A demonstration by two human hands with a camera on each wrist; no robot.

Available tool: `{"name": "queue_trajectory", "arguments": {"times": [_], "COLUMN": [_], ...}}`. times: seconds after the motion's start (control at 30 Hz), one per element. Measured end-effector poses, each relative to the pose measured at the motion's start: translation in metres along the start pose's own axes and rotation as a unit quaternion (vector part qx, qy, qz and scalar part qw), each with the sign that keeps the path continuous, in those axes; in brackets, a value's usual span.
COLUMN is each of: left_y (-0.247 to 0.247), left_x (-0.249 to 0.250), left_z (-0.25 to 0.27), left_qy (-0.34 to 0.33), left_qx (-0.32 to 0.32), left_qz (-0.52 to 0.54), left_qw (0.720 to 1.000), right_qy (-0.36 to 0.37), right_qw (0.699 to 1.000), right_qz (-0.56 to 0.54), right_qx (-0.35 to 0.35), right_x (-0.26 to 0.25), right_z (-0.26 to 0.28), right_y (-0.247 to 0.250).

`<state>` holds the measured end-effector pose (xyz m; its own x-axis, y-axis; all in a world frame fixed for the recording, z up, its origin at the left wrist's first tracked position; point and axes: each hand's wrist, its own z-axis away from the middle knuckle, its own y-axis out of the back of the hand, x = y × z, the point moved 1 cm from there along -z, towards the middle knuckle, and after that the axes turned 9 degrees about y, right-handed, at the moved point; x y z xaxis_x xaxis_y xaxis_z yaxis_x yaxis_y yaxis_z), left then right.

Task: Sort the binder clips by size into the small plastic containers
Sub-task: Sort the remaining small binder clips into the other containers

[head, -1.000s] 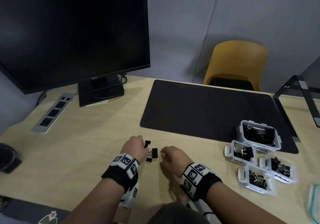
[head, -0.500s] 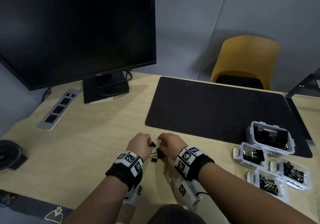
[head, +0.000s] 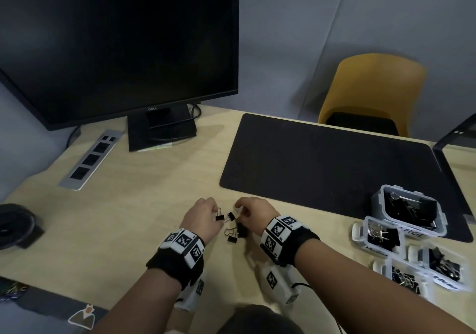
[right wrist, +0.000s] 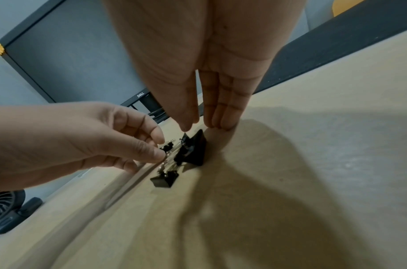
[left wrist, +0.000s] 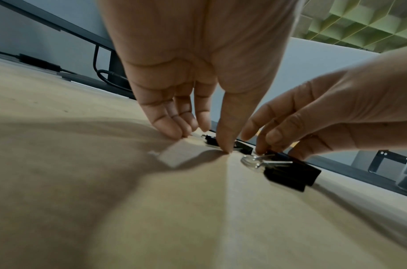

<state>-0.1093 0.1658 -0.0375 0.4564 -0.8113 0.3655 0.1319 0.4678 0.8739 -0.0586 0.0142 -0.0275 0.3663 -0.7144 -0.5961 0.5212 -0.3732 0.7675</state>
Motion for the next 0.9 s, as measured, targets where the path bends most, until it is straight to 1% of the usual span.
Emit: {"name": "queue_trajectory", "arguments": {"times": [0.2,0.37,0.5,0.63,0.73,0.9], "left_y": [0.001,0.001,0.004,0.004,0.005,0.007], "left_x": [-0.001,-0.002,-0.002,0.000,0.002,0.002], "left_z": [-0.003,-0.006,-0.007,-0.007,-0.008,-0.009], "left_qy": [-0.006,-0.025,-0.020,-0.037,-0.047,-0.042], "left_qx": [0.000,-0.024,-0.022,-0.036,-0.031,-0.024], "left_qz": [0.005,-0.004,-0.015,-0.016,-0.035,-0.034], "left_qw": [1.000,0.999,0.999,0.999,0.998,0.998], "right_qy": [0.031,0.034,0.038,0.056,0.072,0.040], "right_qw": [0.999,0.995,0.992,0.989,0.985,0.989], "right_qz": [0.023,0.072,0.101,0.116,0.133,0.128], "right_qx": [-0.037,-0.061,-0.069,-0.078,-0.077,-0.066], "right_x": [-0.009,-0.013,-0.011,-0.012,-0.013,-0.008], "right_z": [-0.005,-0.010,-0.012,-0.011,-0.010,-0.008], "right_y": [-0.001,-0.002,0.001,-0.001,-0.003,0.002]}}
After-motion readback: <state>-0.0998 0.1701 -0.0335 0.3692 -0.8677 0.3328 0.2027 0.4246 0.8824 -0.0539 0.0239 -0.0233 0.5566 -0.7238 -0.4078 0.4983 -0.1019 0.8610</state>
